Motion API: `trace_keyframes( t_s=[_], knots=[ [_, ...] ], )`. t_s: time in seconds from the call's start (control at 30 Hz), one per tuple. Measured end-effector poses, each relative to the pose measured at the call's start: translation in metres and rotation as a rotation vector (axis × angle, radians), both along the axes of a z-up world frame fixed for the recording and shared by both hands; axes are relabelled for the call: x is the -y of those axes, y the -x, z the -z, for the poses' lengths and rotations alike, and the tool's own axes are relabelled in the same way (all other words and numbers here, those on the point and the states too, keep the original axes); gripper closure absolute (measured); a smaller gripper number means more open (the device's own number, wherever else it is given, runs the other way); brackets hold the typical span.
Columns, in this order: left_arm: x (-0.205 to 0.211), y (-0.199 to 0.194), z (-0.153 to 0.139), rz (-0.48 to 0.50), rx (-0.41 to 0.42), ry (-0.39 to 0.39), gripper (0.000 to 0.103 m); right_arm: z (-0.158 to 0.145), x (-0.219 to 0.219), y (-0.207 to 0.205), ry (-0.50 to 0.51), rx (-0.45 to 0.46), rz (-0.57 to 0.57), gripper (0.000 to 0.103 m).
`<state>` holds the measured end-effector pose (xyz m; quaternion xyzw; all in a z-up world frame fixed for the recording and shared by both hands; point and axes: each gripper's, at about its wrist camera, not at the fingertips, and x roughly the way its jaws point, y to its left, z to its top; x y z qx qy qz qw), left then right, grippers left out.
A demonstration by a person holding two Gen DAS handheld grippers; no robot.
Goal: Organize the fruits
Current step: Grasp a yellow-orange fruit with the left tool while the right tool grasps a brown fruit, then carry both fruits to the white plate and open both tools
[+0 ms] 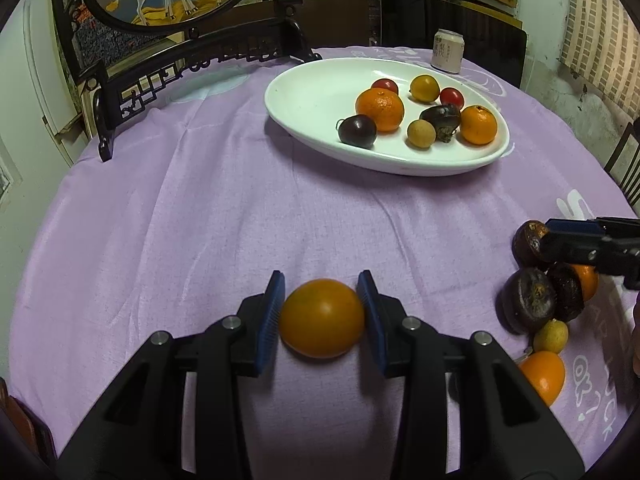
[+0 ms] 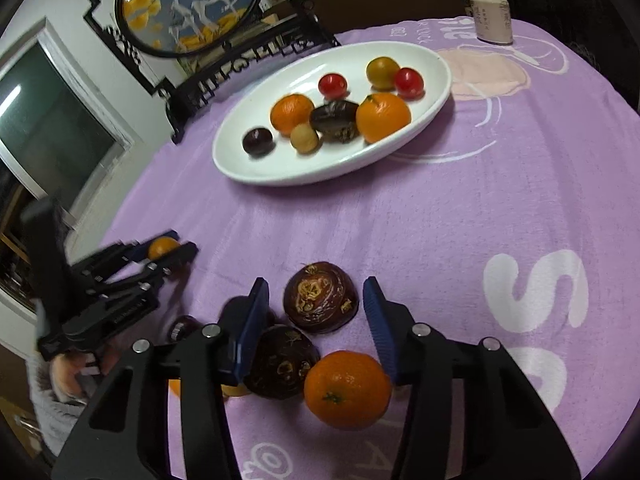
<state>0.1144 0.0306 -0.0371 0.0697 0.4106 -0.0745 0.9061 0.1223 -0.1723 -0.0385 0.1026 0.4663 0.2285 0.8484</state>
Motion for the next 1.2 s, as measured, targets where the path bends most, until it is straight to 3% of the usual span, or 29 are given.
trace_keyframes(
  t_s=[0.13, 0.2, 0.3, 0.37, 0.4, 0.5, 0.63, 0.77, 0.83, 0.9, 0.93, 0.97, 1.0, 1.2],
  knots=[
    [0.001, 0.0, 0.001, 0.0, -0.003, -0.009, 0.061, 0.001, -0.009, 0.002, 0.06, 0.03, -0.006, 0.054],
    [0.001, 0.0, 0.002, -0.006, -0.004, -0.02, 0.057, 0.001, -0.012, 0.002, 0.093, 0.045, -0.006, 0.059],
    [0.0, 0.0, 0.002, -0.017, -0.006, -0.025, 0.048, -0.001, -0.02, 0.007, 0.242, 0.114, -0.004, 0.063],
    [-0.002, -0.001, 0.002, -0.023, -0.009, -0.02, 0.045, -0.003, -0.02, 0.01, 0.427, 0.212, 0.068, 0.063],
    [-0.003, 0.0, 0.002, -0.025, -0.009, -0.023, 0.044, -0.002, -0.016, 0.007, 0.471, 0.222, 0.099, 0.063],
    [-0.002, 0.0, 0.002, -0.034, -0.001, -0.045, 0.039, 0.002, 0.006, -0.003, 0.378, 0.151, 0.123, 0.063],
    [-0.007, 0.0, 0.003, -0.046, -0.012, -0.027, 0.034, 0.006, 0.009, -0.006, 0.383, 0.145, 0.124, 0.062],
    [-0.013, 0.002, 0.004, -0.047, -0.025, 0.012, 0.034, 0.005, 0.015, -0.004, 0.353, 0.122, 0.148, 0.046],
    [-0.014, 0.004, 0.004, -0.046, -0.024, 0.019, 0.034, 0.006, 0.015, 0.0, 0.343, 0.12, 0.147, 0.045],
    [-0.015, 0.004, 0.003, -0.043, -0.022, 0.03, 0.038, 0.007, 0.013, 0.002, 0.346, 0.13, 0.147, 0.045],
    [-0.015, 0.004, 0.002, -0.031, -0.018, 0.047, 0.05, 0.007, 0.013, 0.002, 0.343, 0.134, 0.146, 0.046],
    [-0.014, 0.005, 0.0, -0.018, -0.015, 0.063, 0.064, 0.006, 0.014, 0.003, 0.328, 0.139, 0.144, 0.056],
    [-0.013, 0.006, -0.001, -0.013, -0.011, 0.064, 0.065, 0.005, 0.014, 0.004, 0.314, 0.141, 0.142, 0.063],
    [-0.012, 0.006, -0.003, -0.024, 0.011, 0.052, 0.065, -0.006, 0.024, 0.006, 0.244, 0.172, 0.181, 0.063]
  ],
)
